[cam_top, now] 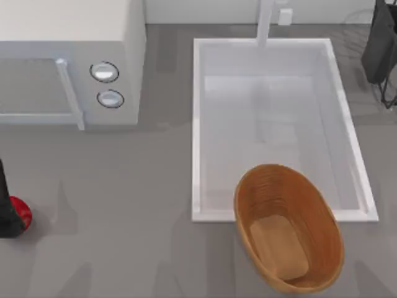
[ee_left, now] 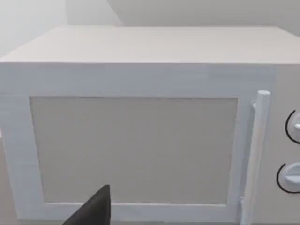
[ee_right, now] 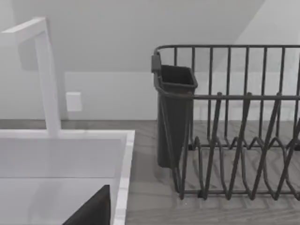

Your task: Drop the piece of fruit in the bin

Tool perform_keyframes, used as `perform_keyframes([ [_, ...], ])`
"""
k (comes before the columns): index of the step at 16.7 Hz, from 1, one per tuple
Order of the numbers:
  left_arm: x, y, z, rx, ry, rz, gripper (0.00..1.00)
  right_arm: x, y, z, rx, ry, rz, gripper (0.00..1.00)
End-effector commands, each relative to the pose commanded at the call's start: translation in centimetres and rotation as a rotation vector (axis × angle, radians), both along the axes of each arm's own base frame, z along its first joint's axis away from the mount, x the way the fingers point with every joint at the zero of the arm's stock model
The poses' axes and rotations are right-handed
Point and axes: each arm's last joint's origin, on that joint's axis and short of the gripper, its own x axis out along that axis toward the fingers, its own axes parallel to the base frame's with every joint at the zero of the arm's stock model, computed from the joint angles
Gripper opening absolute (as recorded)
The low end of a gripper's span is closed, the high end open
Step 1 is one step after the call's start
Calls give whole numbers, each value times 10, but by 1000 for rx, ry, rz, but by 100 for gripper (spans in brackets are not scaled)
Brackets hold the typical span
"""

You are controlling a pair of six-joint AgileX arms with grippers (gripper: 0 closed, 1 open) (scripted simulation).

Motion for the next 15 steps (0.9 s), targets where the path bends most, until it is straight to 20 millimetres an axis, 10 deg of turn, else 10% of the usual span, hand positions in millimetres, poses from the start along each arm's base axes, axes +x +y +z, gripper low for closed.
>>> perform_keyframes([
  [9,12,2,35,127,267,-6,100,0,0,0,0,0,0,100],
  [15,70,8,48,274,848,-132,100,0,0,0,0,0,0,100],
])
